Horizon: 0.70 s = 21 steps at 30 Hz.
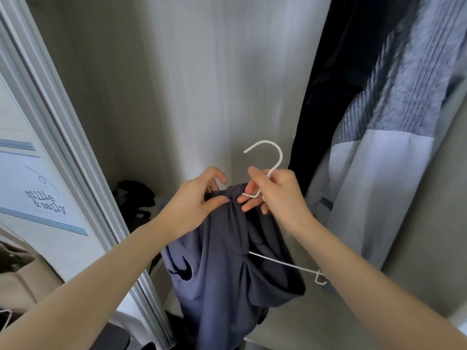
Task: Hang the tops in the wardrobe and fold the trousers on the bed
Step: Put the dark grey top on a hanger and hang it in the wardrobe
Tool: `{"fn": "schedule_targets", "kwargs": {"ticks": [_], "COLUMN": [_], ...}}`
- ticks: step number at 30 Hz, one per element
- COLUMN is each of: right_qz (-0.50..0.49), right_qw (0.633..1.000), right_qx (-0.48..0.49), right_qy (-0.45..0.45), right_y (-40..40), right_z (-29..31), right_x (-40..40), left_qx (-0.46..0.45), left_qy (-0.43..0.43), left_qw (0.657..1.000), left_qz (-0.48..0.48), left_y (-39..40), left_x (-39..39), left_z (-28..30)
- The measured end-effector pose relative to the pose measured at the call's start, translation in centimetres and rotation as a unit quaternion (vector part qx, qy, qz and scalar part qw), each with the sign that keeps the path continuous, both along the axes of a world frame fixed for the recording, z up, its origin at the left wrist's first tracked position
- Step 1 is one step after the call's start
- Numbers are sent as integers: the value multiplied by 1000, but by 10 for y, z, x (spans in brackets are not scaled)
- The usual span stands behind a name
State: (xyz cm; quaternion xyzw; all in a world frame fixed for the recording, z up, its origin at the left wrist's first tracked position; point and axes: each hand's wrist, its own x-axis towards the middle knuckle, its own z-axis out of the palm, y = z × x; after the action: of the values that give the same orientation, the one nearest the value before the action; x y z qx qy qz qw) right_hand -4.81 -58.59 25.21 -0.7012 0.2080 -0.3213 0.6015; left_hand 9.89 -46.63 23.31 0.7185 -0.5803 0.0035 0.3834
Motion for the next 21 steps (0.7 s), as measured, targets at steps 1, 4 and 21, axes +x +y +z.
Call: {"fn": "schedule_targets", "kwargs": {"ticks": [1, 4, 21], "right_qz": [-20, -61, 97], "right_qw": [999, 983, 965], "right_qx": [-29, -174, -199], "right_qy": [-6, 22, 137], "right_y": [-3, -12, 20], "right_z": [2, 7, -73], "right_x": [0, -9, 1], "left_qx": [-7, -25, -149], "left_qy": [39, 70, 220], "left_qw": [999, 997, 962], "left_qz": [7, 15, 66], "left_y": [1, 4, 8], "left_x": [-1, 0, 10], "left_z": [0, 4, 45]}}
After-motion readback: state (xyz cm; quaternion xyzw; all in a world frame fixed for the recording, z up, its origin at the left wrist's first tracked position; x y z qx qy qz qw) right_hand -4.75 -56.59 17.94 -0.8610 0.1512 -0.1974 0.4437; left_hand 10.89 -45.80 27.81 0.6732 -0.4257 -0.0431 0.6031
